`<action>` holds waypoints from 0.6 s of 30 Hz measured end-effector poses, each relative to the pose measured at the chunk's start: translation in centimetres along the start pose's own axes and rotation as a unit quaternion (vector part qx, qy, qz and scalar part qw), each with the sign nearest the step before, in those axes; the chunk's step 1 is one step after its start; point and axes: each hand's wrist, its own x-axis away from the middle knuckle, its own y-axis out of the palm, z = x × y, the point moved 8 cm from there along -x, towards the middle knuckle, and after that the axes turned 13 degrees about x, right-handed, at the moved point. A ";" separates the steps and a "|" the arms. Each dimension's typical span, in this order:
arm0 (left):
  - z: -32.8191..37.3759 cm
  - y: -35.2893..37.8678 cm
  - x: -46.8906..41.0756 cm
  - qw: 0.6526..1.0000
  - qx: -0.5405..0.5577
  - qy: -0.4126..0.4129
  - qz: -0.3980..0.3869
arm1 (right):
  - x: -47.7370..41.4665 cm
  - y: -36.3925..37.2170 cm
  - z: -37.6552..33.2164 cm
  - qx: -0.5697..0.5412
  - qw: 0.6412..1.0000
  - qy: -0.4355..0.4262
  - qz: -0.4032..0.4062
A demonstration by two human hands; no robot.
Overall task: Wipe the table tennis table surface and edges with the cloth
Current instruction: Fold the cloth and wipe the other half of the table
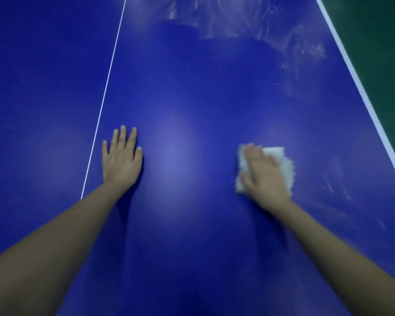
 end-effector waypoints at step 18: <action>-0.9 1.0 22.3 0.989 -0.051 0.121 -0.069 | 22.1 1.7 3.9 -0.008 0.961 0.274 0.023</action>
